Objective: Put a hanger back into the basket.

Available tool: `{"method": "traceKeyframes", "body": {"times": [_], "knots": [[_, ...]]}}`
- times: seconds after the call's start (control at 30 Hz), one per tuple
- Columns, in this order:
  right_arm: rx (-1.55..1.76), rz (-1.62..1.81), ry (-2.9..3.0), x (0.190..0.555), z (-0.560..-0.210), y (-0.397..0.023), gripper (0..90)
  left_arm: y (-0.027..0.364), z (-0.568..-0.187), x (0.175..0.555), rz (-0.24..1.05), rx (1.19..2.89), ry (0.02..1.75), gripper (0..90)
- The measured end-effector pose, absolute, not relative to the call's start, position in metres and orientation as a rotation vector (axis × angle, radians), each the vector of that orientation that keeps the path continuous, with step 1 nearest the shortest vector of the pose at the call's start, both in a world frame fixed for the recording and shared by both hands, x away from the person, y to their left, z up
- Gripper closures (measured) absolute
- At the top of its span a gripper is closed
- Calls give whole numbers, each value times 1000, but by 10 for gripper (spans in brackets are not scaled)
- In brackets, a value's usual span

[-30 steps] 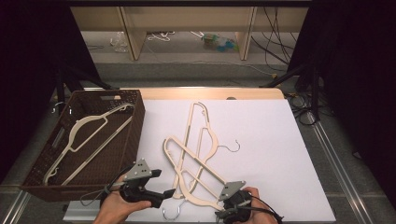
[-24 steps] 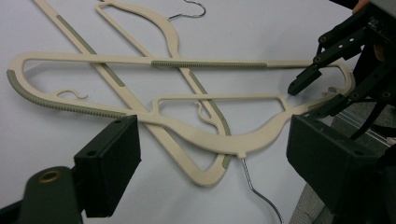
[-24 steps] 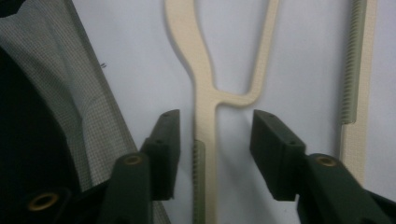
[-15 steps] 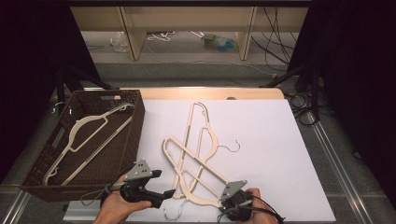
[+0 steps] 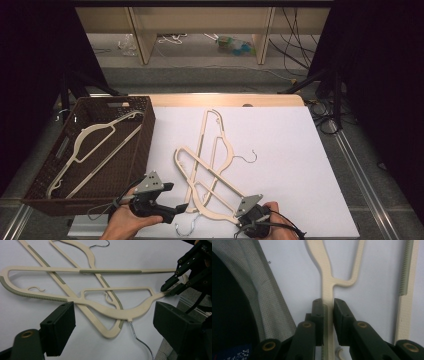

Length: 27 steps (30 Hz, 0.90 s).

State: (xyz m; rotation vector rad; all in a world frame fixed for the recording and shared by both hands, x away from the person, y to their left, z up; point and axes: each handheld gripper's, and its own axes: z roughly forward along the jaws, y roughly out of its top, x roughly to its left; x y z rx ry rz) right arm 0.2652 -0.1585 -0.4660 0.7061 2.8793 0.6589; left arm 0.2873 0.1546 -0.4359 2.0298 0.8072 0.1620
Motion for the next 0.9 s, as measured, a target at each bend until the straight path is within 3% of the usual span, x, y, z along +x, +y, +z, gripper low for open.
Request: {"method": "traceKeyframes", "body": {"times": [0.9], "knots": [[624, 604, 2941, 274, -454, -164, 796, 145, -448, 291, 160, 2103, 766, 191]]}}
